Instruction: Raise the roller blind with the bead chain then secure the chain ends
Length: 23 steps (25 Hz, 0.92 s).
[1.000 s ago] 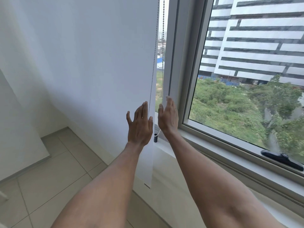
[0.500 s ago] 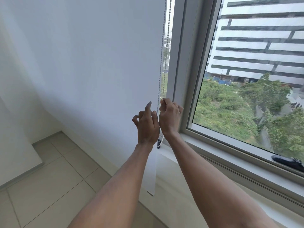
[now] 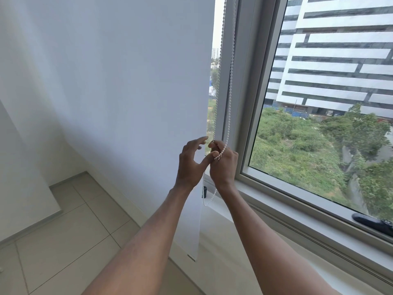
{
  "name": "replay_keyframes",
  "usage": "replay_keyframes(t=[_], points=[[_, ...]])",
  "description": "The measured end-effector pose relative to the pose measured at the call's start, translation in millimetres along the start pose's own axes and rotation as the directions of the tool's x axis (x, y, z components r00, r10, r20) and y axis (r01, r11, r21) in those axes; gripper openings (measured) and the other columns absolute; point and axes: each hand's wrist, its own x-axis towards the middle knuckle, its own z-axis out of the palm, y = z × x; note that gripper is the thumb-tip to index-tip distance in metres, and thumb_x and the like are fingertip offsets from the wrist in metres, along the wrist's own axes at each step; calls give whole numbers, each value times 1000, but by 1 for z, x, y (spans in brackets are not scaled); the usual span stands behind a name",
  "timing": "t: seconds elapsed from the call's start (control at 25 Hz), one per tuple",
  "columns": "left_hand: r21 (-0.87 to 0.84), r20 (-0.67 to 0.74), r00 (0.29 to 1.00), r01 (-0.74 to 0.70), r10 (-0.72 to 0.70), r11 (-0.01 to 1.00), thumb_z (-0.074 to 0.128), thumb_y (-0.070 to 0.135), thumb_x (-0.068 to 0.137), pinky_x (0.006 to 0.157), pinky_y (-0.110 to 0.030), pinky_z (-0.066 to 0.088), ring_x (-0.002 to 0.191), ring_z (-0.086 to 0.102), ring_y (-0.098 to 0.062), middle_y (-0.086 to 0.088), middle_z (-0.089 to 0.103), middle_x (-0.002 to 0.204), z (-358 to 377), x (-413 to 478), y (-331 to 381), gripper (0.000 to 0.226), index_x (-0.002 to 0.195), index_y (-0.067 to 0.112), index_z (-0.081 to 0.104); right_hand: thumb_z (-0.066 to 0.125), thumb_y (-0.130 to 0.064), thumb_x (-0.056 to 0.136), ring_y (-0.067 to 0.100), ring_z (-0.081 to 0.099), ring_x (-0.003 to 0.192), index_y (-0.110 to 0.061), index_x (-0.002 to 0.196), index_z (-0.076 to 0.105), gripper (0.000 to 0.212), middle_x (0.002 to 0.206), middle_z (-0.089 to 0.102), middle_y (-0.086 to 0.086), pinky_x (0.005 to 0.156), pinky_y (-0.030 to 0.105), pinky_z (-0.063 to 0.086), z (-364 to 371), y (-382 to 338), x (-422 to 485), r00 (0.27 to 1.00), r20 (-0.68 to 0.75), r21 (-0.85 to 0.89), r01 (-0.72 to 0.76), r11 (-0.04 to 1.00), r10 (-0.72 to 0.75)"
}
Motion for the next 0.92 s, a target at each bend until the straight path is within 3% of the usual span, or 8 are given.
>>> replay_keyframes(t=[0.08, 0.16, 0.24, 0.32, 0.44, 0.52, 0.8, 0.92], points=[[-95, 88, 995, 58, -49, 994, 78, 34, 98, 101, -21, 52, 118, 70, -5, 8, 76, 130, 3, 4, 9, 40, 137, 26, 70, 50, 5, 87, 22, 72, 77, -17, 100, 76, 37, 80, 73, -12, 90, 50, 56, -5, 1, -4, 999, 26, 57, 25, 998, -27], [-258, 145, 984, 138, -103, 956, 74, 28, 102, 102, -31, 58, 117, 75, -11, 0, 81, 123, 6, 9, 18, 32, 132, 18, 74, 50, 7, 93, 26, 69, 75, -14, 101, 77, 35, 75, 73, -9, 80, 41, 53, -6, 1, -10, 1000, 31, 87, -6, 996, 4], [-392, 149, 978, 195, -147, 899, 68, 19, 107, 98, -27, 60, 110, 78, -14, -4, 83, 118, 11, 9, 25, 25, 128, 11, 77, 51, 6, 98, 22, 51, 65, -12, 101, 75, 30, 63, 56, -14, 69, 32, 41, -6, 1, -16, 1000, 4, 91, -17, 996, 17], [-446, 120, 975, 220, -185, 868, 62, 14, 109, 93, -26, 61, 102, 79, -15, -5, 84, 109, 17, 7, 28, 23, 121, 7, 80, 53, -3, 106, 22, 50, 66, -10, 109, 76, 25, 70, 57, -13, 65, 32, 39, -7, -1, -20, 1000, -4, 97, -14, 995, 15], [-466, 79, 975, 222, -209, 857, 58, 11, 111, 88, -31, 63, 93, 79, -20, -11, 82, 97, 26, -1, 28, 26, 106, 1, 81, 54, -6, 108, 29, 67, 75, -8, 115, 77, 24, 93, 76, 4, 69, 38, 50, -9, -3, -25, 999, -11, 87, -29, 996, 31], [-459, 54, 973, 224, -224, 860, 57, 9, 110, 85, -31, 63, 89, 80, -21, -14, 82, 94, 30, -6, 27, 26, 101, 0, 80, 54, -4, 107, 27, 72, 80, -8, 114, 78, 25, 103, 80, 6, 73, 38, 53, -10, -2, -30, 999, -15, 107, -48, 993, 50], [-441, 112, 963, 268, -244, 856, 57, 12, 112, 93, -34, 64, 99, 80, -24, -20, 82, 105, 23, -20, 24, 27, 109, 0, 81, 54, -6, 108, 24, 65, 71, -6, 105, 77, 23, 91, 73, -2, 68, 42, 51, -11, 4, -43, 995, 31, 91, -98, 991, 95], [-375, 158, 957, 286, -243, 882, 56, 10, 112, 94, -32, 62, 100, 79, -22, -17, 83, 106, 15, -27, 22, 27, 111, 1, 82, 52, 0, 106, 29, 67, 73, -3, 107, 76, 23, 98, 74, 0, 70, 44, 54, -13, 9, -52, 993, 70, 129, -108, 986, 99]])
